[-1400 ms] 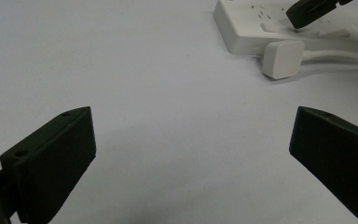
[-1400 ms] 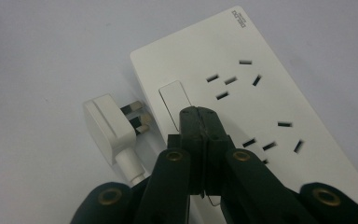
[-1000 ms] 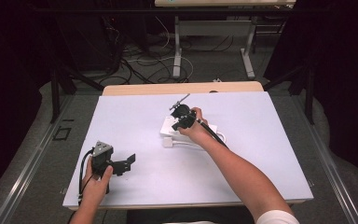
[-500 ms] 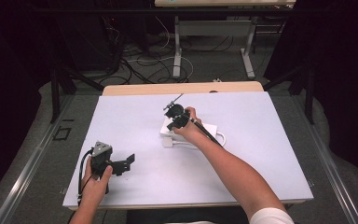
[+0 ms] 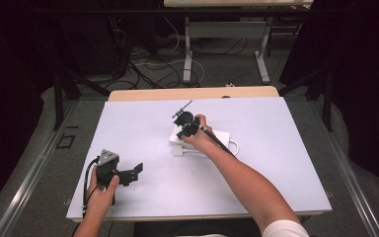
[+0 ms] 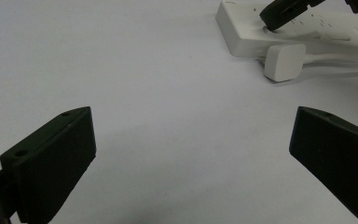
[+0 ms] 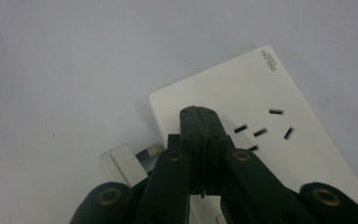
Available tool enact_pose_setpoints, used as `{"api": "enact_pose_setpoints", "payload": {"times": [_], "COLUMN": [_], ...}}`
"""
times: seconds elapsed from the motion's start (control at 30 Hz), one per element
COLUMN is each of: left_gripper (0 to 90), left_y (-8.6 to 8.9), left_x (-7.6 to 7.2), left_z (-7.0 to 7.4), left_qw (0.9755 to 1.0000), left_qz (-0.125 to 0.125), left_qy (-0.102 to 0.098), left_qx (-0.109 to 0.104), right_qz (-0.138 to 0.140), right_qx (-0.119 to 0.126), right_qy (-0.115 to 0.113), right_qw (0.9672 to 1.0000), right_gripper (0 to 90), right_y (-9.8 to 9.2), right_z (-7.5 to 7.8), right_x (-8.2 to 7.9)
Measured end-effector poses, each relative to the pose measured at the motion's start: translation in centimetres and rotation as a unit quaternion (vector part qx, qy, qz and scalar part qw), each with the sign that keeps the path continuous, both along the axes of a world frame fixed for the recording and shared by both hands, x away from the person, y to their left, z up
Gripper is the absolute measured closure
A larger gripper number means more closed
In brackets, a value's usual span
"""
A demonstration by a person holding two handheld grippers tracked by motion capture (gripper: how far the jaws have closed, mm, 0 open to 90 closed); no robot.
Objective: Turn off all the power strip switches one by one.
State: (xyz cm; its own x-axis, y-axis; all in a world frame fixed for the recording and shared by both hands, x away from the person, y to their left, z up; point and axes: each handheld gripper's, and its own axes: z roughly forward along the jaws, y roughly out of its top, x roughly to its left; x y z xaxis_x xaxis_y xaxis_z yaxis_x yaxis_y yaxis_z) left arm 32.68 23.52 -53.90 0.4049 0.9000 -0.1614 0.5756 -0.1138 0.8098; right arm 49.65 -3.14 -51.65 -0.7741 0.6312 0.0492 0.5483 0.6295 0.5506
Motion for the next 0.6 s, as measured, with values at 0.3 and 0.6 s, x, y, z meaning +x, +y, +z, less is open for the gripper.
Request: {"api": "enact_pose_setpoints", "payload": {"times": [0.3,0.6], "left_gripper": [0.2,0.2], "left_y": [-0.05,-0.07], "left_x": [0.0,-0.01], "left_z": [-0.02,-0.01], "left_qw": [1.0,1.0], "left_qz": [0.002,0.001], "left_qy": [0.0,0.0], "left_qx": [-0.002,-0.002], "right_qz": [0.0,-0.001], "right_qx": [0.01,0.012], "right_qy": [-0.011,-0.01], "right_qw": [0.9999,0.9999], "right_gripper": [90.0,90.0], "right_y": [0.06,0.06], "right_z": [-0.21,-0.22], "right_x": [-0.01,-0.01]}}
